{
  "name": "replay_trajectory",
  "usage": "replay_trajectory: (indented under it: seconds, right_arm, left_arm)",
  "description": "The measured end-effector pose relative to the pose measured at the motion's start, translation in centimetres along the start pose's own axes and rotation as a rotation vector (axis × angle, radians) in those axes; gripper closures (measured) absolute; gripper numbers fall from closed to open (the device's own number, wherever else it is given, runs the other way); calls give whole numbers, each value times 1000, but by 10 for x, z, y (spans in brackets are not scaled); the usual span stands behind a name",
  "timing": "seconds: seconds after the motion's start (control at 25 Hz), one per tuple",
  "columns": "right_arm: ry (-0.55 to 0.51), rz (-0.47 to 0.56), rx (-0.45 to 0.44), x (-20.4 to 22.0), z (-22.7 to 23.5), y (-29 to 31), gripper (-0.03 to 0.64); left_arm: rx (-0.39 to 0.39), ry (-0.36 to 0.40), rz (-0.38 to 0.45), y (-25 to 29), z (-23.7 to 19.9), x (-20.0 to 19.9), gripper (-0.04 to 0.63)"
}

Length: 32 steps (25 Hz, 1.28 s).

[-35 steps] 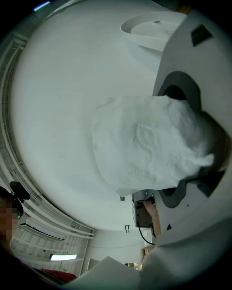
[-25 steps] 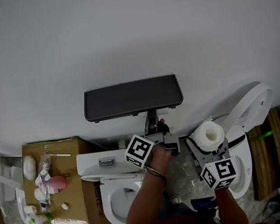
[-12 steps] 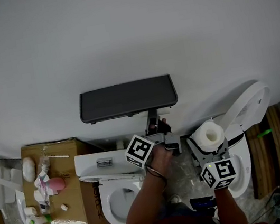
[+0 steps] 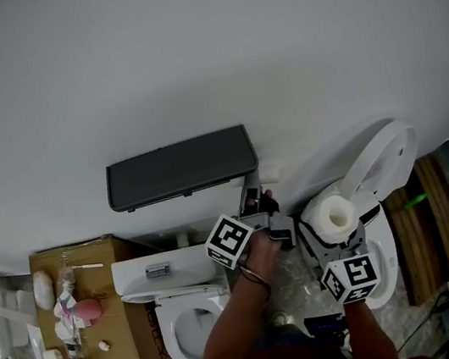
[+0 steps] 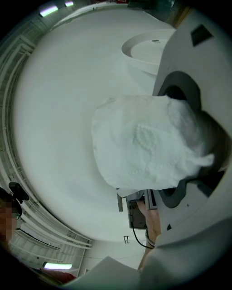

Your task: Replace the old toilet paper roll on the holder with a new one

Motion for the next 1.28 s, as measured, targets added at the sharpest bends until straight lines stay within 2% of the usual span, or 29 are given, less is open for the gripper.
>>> replay_trajectory:
  seconds: [0.12, 0.36, 0.6, 0.88, 1.28]
  right_arm:
    - [-9, 4, 31, -4, 12, -7, 207]
    - [-11, 10, 101, -8, 35, -28, 207]
    - [-6, 28, 126, -14, 43, -45, 207]
    - [14, 49, 93, -20, 31, -44, 207]
    - [50, 72, -29, -18, -13, -19, 207]
  left_arm:
    - [15, -22, -36, 2, 4, 19, 374]
    - [-7, -21, -104, -9, 1, 51, 374]
    - [-3, -22, -122, -24, 8, 62, 374]
    - [12, -11, -99, -45, 19, 48, 374]
    - [4, -10, 32, -86, 31, -13, 374]
Point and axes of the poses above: the fingertips, and each gripper's own axes: y forward along the fingers, z to its right, x out of its underside, the point moved 1 cm from there along -y, backward along the fingers, and after that the axes turned 15 degrees about z, right-handed, at the moved point
